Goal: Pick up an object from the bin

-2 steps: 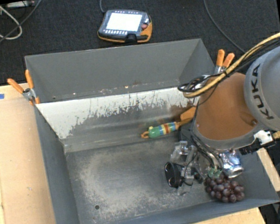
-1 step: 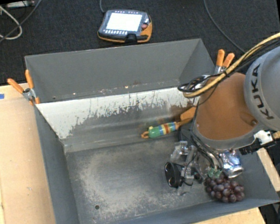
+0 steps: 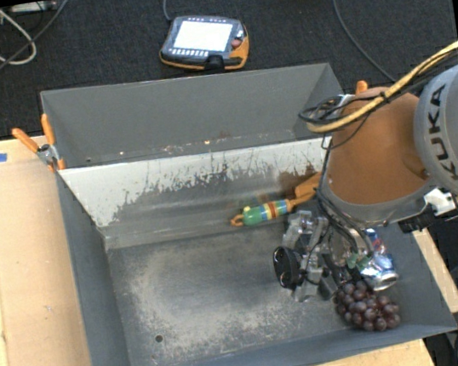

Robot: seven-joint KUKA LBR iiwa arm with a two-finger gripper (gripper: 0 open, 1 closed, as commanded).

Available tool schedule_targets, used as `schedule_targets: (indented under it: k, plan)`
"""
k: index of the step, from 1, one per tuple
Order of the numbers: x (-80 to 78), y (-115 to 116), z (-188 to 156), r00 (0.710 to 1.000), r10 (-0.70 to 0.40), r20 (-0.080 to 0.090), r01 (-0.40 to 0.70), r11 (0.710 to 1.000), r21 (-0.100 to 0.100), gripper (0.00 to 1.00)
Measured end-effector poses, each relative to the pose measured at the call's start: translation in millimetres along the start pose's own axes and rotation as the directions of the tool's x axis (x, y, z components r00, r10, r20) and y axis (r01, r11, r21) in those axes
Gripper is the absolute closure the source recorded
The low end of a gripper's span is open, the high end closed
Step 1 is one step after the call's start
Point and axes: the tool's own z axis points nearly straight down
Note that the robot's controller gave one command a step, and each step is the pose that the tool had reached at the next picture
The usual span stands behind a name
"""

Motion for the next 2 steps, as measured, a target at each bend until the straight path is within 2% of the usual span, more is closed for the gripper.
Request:
schedule_targets:
  k: [1, 2]
  plan:
    - [10.1, -6.7, 28.7, 1.0, 0.014, -0.014, -0.014, 1.0, 0.004, 1.0]
    - [8.8, -5.5, 7.7, 1.0, 0.009, -0.014, -0.009, 1.0, 0.003, 1.0]
